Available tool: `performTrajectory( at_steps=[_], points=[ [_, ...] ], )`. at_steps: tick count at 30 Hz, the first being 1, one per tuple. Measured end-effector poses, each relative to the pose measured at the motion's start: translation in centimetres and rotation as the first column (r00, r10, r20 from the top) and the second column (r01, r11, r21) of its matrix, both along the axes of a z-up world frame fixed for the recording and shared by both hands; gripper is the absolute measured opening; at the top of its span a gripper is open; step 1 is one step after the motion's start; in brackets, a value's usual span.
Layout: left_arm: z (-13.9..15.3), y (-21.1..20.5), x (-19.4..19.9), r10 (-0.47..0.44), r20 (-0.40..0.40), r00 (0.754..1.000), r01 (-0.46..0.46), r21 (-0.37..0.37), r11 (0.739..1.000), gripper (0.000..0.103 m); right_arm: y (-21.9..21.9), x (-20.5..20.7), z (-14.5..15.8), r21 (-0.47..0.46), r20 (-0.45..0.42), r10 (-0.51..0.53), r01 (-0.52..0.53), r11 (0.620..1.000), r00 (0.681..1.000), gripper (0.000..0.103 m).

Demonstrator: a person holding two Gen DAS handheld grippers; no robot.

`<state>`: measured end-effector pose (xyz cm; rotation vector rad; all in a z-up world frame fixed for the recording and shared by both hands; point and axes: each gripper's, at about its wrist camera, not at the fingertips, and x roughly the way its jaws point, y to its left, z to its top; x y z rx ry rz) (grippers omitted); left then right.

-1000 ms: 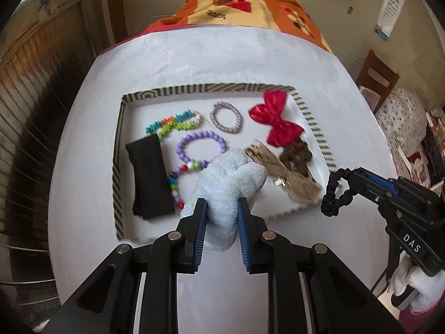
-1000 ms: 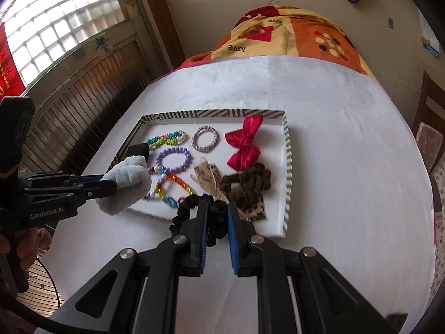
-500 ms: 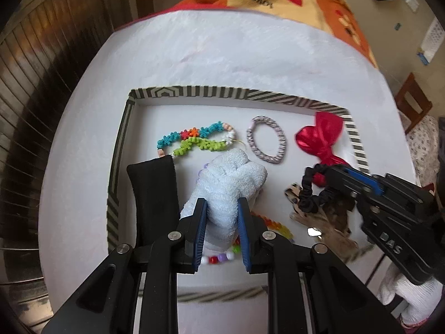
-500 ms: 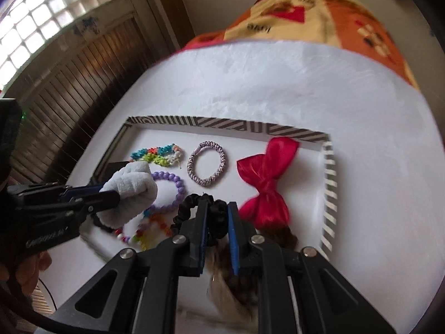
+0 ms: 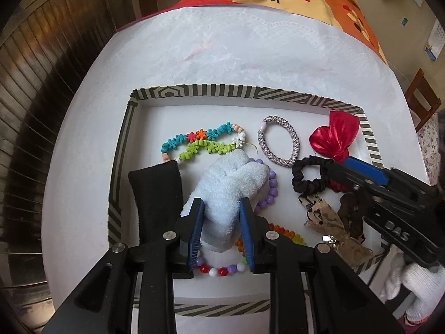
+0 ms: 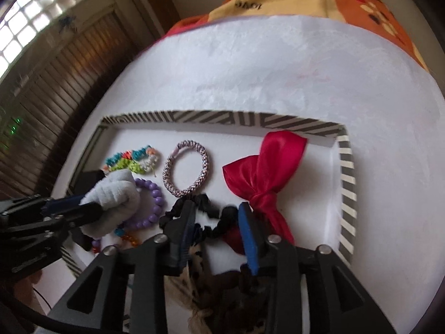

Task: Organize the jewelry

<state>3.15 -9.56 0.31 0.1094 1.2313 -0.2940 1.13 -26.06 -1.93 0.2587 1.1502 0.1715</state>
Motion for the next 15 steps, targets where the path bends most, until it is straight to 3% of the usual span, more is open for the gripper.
performTrajectory(
  at_steps=[9,15],
  points=[
    [1.1,0.7,-1.6,-0.012,0.02,1.0,0.012,-0.006,1.0,0.004,0.2,-4.7,3.8,-0.007,0.077,-0.06,0.061,0.998,0.995,0.051],
    [2.5,1.5,-2.3,-0.019,0.035,0.999,0.022,-0.082,0.996,0.004,0.9,-6.8,5.0,-0.015,0.08,-0.079,0.081,0.997,0.994,0.055]
  ],
)
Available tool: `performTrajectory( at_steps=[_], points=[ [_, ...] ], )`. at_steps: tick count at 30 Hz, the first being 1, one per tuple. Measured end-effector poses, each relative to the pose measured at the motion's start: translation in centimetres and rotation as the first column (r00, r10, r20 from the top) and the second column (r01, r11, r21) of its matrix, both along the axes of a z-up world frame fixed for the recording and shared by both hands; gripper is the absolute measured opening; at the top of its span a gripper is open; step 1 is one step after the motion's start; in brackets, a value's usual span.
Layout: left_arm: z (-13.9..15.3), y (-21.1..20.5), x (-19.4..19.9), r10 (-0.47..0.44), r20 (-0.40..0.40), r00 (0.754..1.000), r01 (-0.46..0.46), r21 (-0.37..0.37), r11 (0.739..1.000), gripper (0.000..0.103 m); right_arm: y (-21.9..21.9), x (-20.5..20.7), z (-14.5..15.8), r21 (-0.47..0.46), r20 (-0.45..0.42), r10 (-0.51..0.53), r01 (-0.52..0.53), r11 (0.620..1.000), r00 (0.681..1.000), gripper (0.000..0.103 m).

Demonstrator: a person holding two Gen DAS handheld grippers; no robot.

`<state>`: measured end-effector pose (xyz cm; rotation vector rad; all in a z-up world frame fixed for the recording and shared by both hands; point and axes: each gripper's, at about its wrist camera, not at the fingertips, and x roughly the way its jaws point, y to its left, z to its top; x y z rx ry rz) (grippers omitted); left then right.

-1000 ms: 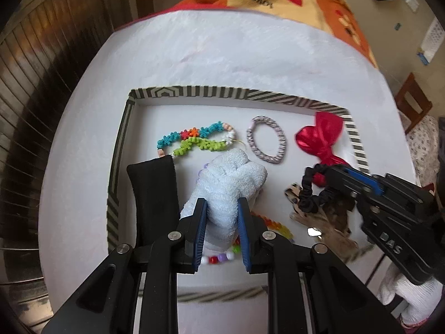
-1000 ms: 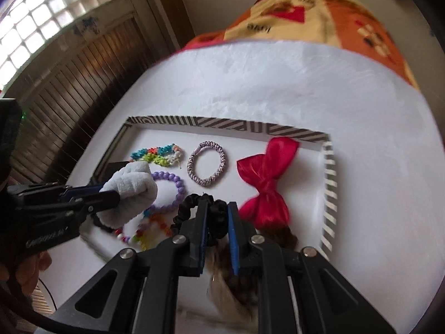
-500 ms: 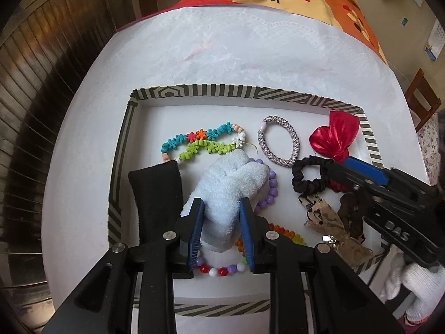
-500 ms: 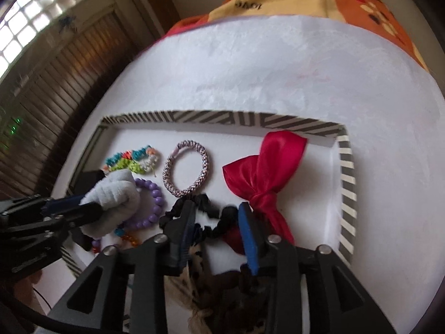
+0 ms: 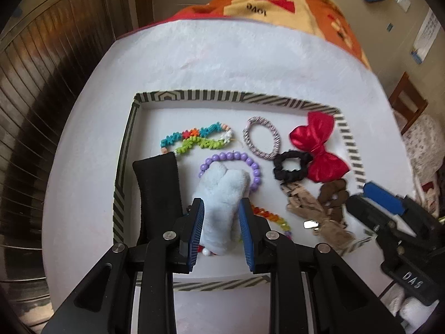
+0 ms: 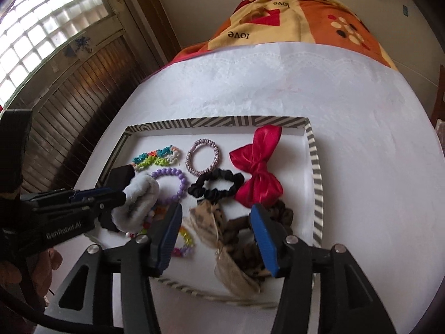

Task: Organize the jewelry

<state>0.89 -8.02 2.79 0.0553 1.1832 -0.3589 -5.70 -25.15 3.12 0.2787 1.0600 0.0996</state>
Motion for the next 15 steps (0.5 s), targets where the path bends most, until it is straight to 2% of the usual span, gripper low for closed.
performTrajectory(
  at_steps=[6,15],
  points=[
    [1.3,0.3,-0.7,-0.003,0.013,1.0,0.004,-0.015,1.0,0.007,0.3,-1.5,1.3,-0.01,0.021,-0.006,0.007,1.0,1.0,0.056],
    [2.9,0.2,-2.6,-0.001,0.089,0.996,-0.001,0.022,1.0,0.007,1.5,-2.6,3.1,-0.039,0.066,-0.016,0.019,0.999,0.998,0.061]
  ],
)
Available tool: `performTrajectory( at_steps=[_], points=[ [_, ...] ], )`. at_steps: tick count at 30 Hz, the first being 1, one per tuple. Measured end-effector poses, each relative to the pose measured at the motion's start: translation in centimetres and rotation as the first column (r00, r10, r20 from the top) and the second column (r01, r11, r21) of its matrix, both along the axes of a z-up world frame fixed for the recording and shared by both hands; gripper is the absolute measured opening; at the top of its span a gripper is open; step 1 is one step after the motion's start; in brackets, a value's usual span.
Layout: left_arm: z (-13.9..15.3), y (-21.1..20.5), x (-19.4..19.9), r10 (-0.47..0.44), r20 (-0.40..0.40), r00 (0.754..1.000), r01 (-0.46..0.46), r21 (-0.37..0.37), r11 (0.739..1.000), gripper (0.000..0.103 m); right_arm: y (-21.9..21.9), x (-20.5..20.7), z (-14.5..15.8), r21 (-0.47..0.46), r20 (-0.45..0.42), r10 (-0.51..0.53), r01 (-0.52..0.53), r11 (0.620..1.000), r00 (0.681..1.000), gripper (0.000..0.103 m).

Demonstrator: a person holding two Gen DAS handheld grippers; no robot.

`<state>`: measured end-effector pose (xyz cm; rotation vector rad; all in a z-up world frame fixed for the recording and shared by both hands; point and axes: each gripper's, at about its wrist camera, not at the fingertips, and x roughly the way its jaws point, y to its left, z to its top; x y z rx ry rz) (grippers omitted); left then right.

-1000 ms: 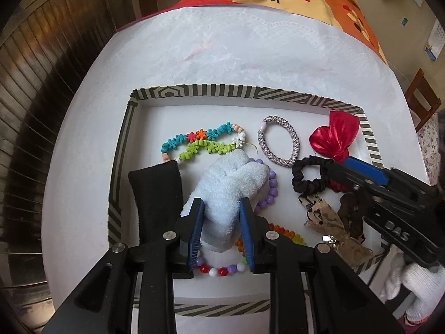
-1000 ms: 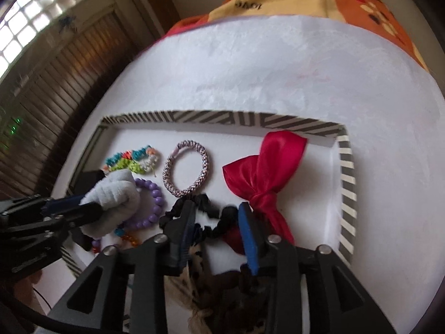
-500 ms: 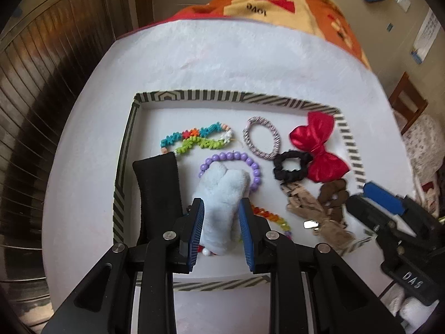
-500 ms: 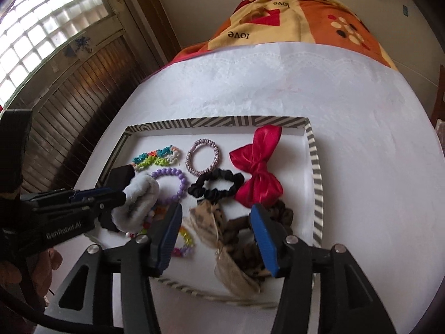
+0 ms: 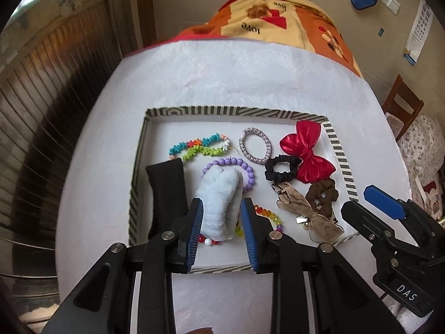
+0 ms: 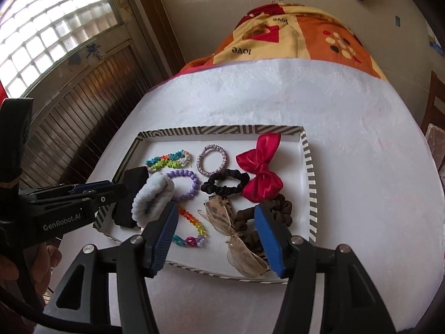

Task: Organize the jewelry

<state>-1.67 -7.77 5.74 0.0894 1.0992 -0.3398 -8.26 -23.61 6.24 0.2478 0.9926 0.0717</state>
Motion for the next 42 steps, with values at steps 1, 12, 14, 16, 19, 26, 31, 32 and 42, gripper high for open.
performTrajectory(
  at_steps=[1,12,14,16,19,26,31,32,42],
  points=[
    [0.3,0.0,-0.3,0.003,0.01,1.0,-0.003,0.003,1.0,0.007,0.1,-0.1,0.2,-0.003,0.004,-0.002,0.002,1.0,1.0,0.061],
    [1.7,0.2,-1.4,0.022,0.075,0.997,-0.024,0.03,0.999,0.007,1.2,-0.3,1.5,-0.057,0.03,-0.025,0.026,0.998,0.999,0.063],
    [1.8,0.2,-1.6,0.024,0.079,0.997,-0.027,0.03,0.999,0.007,1.2,-0.3,1.6,-0.067,0.027,-0.029,0.031,0.997,0.999,0.064],
    [1.9,0.2,-1.6,0.026,0.08,0.996,-0.029,0.033,0.999,0.007,1.2,-0.3,1.7,-0.074,0.027,-0.031,0.033,0.997,0.999,0.064],
    [1.9,0.2,-1.6,0.034,0.082,0.996,-0.037,0.036,0.999,0.007,1.2,-0.3,1.8,-0.072,0.027,-0.037,0.039,0.997,0.999,0.065],
    [1.9,0.2,-1.6,0.041,0.08,0.996,-0.044,0.04,0.998,0.007,1.1,-0.2,1.8,-0.079,0.025,-0.039,0.04,0.996,0.999,0.065],
    [1.9,0.2,-1.5,0.044,0.08,0.996,-0.048,0.042,0.998,0.007,1.0,-0.1,1.8,-0.075,0.016,-0.034,0.035,0.997,0.999,0.065],
    [1.8,0.2,-1.5,0.046,0.08,0.996,-0.05,0.043,0.998,0.007,1.0,0.0,1.8,-0.075,0.016,-0.033,0.034,0.997,0.999,0.065],
    [1.7,0.2,-1.4,0.057,0.074,0.996,-0.061,0.046,0.997,0.007,1.1,0.1,1.7,-0.075,0.011,-0.034,0.035,0.997,0.999,0.066]
  ],
)
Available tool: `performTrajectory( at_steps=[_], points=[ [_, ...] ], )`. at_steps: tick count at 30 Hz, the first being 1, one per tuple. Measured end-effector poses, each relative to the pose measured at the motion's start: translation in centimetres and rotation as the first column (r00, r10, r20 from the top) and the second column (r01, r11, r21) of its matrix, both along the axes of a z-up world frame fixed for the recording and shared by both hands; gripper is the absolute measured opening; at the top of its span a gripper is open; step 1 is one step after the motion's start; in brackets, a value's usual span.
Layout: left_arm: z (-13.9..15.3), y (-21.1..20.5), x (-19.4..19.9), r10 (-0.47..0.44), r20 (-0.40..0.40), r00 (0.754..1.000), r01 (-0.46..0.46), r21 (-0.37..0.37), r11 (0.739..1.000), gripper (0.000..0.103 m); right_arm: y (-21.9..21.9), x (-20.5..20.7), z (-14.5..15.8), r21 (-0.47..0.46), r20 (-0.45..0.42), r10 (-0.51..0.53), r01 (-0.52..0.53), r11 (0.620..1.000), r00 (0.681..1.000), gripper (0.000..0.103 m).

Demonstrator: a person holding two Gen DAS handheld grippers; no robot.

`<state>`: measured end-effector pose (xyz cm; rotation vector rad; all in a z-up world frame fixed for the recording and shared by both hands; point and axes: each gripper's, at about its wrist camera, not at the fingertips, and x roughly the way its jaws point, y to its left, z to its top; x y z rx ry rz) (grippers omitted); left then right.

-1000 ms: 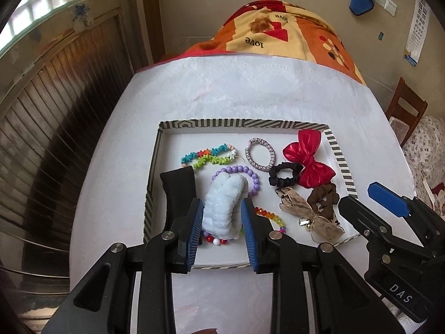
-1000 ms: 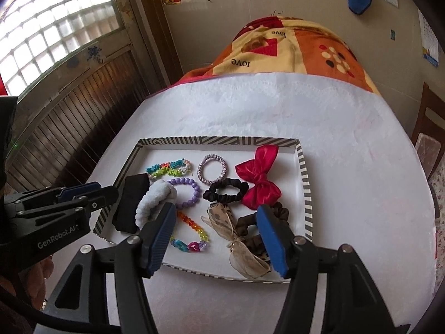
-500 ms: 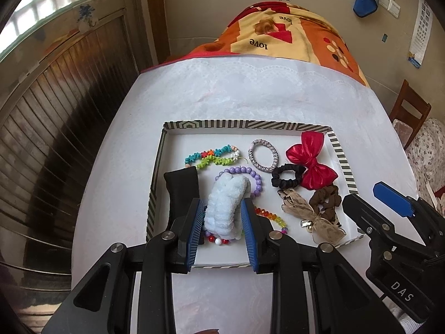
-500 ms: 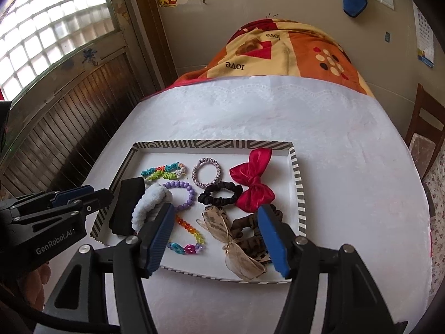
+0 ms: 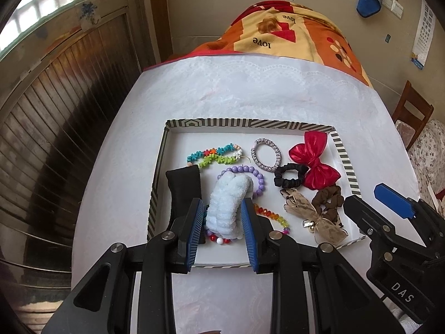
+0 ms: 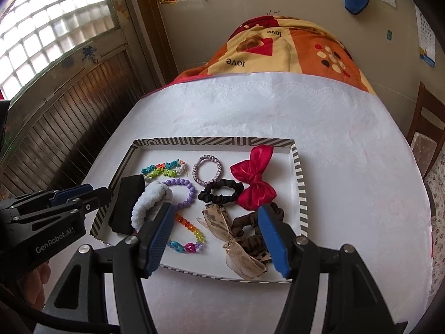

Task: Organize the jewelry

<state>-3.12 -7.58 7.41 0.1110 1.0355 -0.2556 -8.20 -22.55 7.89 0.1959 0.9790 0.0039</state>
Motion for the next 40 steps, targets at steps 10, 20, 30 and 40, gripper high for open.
performTrajectory(
  at_steps=[10,20,30,40],
  points=[
    [-0.1,0.1,0.0,0.003,-0.001,1.0,-0.003,0.005,1.0,0.007,0.0,0.2,-0.3,0.006,-0.01,0.008,-0.008,1.0,1.0,0.066],
    [-0.1,0.1,0.0,0.003,-0.004,1.0,-0.003,0.008,1.0,0.007,0.2,0.3,-0.5,0.006,-0.015,0.012,-0.012,1.0,1.0,0.066],
    [-0.3,0.1,0.0,0.004,-0.007,1.0,-0.004,0.011,1.0,0.007,0.3,0.3,-0.7,0.008,-0.019,0.018,-0.018,1.0,1.0,0.066],
    [-0.7,-0.4,0.1,0.0,-0.009,1.0,0.0,0.007,1.0,0.007,-0.5,-0.1,-1.1,0.016,-0.028,0.014,-0.014,1.0,1.0,0.066]
  ],
)
